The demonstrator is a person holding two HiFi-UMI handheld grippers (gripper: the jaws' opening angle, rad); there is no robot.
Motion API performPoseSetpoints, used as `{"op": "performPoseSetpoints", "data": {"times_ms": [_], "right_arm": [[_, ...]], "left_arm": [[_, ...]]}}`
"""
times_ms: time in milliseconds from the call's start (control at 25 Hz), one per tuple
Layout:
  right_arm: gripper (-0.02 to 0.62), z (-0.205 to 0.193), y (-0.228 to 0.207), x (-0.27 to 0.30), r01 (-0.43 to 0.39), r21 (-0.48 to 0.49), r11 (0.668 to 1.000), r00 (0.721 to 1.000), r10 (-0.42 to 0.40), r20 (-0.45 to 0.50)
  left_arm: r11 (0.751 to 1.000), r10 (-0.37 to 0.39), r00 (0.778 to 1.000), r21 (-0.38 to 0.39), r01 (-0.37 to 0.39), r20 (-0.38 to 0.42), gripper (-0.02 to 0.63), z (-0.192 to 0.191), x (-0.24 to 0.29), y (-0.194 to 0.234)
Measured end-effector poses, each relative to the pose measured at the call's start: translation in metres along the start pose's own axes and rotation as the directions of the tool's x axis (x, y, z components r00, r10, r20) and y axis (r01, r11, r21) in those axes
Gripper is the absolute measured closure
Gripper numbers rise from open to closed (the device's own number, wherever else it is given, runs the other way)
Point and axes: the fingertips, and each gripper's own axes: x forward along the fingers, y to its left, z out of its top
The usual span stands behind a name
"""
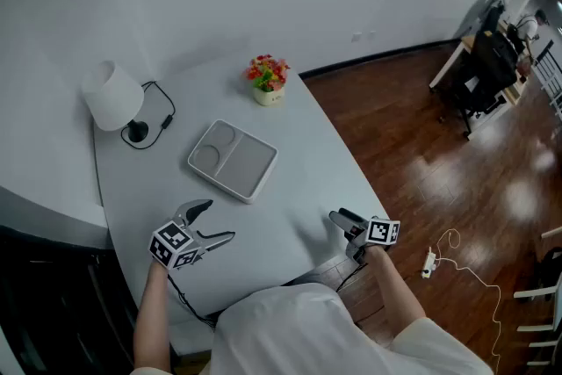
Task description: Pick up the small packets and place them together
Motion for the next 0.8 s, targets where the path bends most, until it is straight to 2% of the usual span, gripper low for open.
{"op": "performPoseSetpoints", "data": {"times_ms": [40, 120, 200, 280, 360, 560, 800], "right_arm": [[0.176, 0.005, -0.003, 0.009, -0.026, 0.101, 0.995, 0.999, 0.022, 0.037], [0.176, 0.016, -0.007, 0.027, -0.095, 0.270, 0.958, 0.991, 0.065, 0.119], [0.176, 0.025, -0.007, 0.046, -0.179, 0.396, 0.901, 0.976, 0.109, 0.191], [0.176, 0.027, -0.007, 0.069, -0.242, 0.477, 0.845, 0.963, 0.151, 0.222], [0.176, 0.022, -0.007, 0.096, -0.255, 0.503, 0.826, 0.964, 0.179, 0.196], [0.176, 0.006, 0.001, 0.153, -0.210, 0.521, 0.827, 0.977, 0.197, 0.081], [0.176, 0.009, -0.002, 0.200, -0.198, 0.596, 0.778, 0.980, 0.173, 0.099]], "left_arm": [[1.000, 0.008, 1.000, 0.005, -0.008, 0.001, 0.201, 0.002, 0.004, 0.001], [1.000, 0.023, 1.000, 0.011, -0.023, 0.004, 0.201, 0.007, 0.011, 0.002], [0.999, 0.036, 0.999, -0.001, -0.035, 0.013, 0.201, 0.009, 0.016, 0.001], [0.998, 0.054, 0.998, -0.028, -0.053, 0.029, 0.201, 0.011, 0.019, 0.000], [0.995, 0.080, 0.996, -0.056, -0.077, 0.049, 0.201, 0.014, 0.019, 0.000], [0.983, 0.156, 0.981, -0.112, -0.143, 0.119, 0.201, 0.025, 0.015, 0.001], [0.961, 0.235, 0.949, -0.196, -0.195, 0.209, 0.201, 0.036, -0.001, 0.003]]}}
